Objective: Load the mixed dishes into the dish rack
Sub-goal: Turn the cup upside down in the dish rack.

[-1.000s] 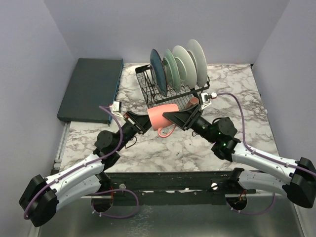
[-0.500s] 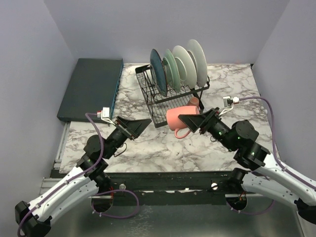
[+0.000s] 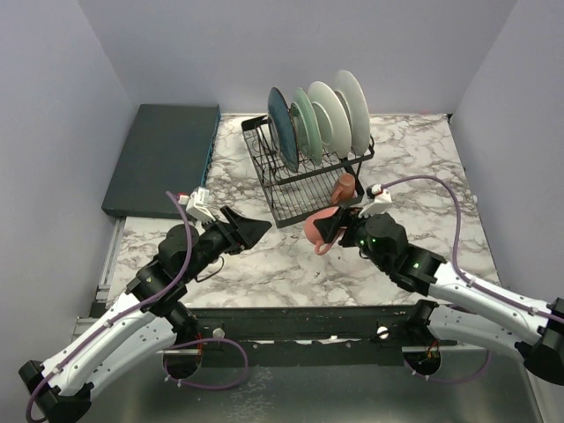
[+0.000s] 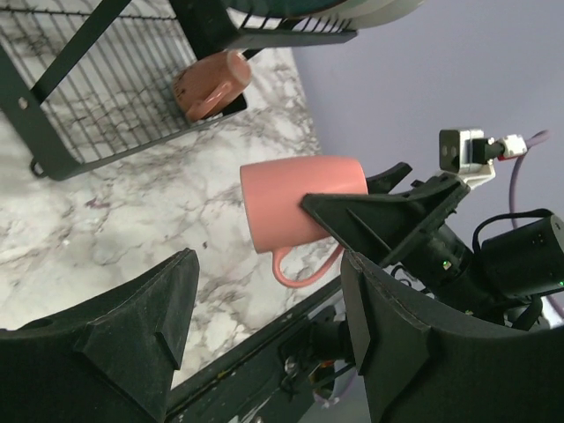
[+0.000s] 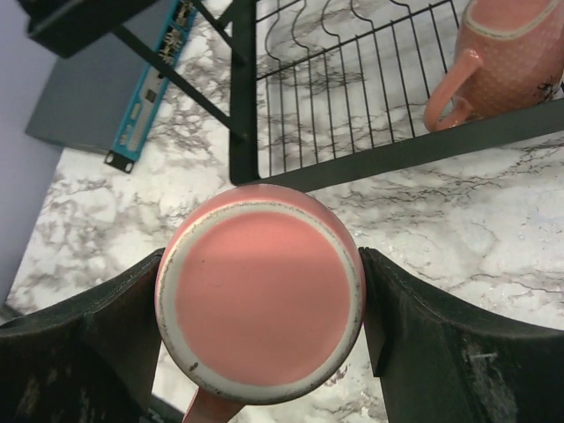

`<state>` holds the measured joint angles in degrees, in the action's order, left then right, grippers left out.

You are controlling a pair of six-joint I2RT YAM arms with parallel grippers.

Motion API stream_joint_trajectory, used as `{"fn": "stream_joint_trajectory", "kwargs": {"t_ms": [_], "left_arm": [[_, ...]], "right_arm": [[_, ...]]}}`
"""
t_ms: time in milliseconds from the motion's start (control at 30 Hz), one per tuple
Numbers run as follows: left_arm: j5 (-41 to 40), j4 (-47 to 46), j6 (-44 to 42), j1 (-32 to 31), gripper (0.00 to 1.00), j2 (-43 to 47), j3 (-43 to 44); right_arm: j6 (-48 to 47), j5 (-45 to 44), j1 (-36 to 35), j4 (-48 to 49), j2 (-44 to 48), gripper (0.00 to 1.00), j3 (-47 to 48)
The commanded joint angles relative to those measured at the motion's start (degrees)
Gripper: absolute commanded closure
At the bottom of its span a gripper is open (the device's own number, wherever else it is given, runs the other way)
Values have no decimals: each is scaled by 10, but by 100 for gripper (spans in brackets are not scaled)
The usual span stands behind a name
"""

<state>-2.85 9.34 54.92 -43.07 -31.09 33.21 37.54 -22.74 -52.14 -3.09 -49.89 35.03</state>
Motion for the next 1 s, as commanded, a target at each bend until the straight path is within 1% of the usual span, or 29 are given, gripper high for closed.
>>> {"fn": "stream_joint_trajectory", "kwargs": {"t_ms": [0, 167, 367, 633, 700, 967], "left_arm": [[1, 61, -29, 3, 29, 9, 26], [4, 78, -40, 3, 29, 25, 30], [14, 91, -47, 2, 29, 25, 37], [28, 102, -66, 3, 29, 18, 60], [42, 111, -72, 3, 29, 17, 67], [43, 123, -82, 3, 29, 19, 70]], "right_arm": [[-1, -72, -3, 168, -40, 64, -4], [14, -103, -2, 266, -105, 64, -11], [37, -154, -2, 322, -186, 64, 4], [-14, -188, -2, 480, -288, 64, 6], [-20, -190, -3, 497, -306, 64, 15], [-72, -216, -2, 575, -379, 66, 46]]}}
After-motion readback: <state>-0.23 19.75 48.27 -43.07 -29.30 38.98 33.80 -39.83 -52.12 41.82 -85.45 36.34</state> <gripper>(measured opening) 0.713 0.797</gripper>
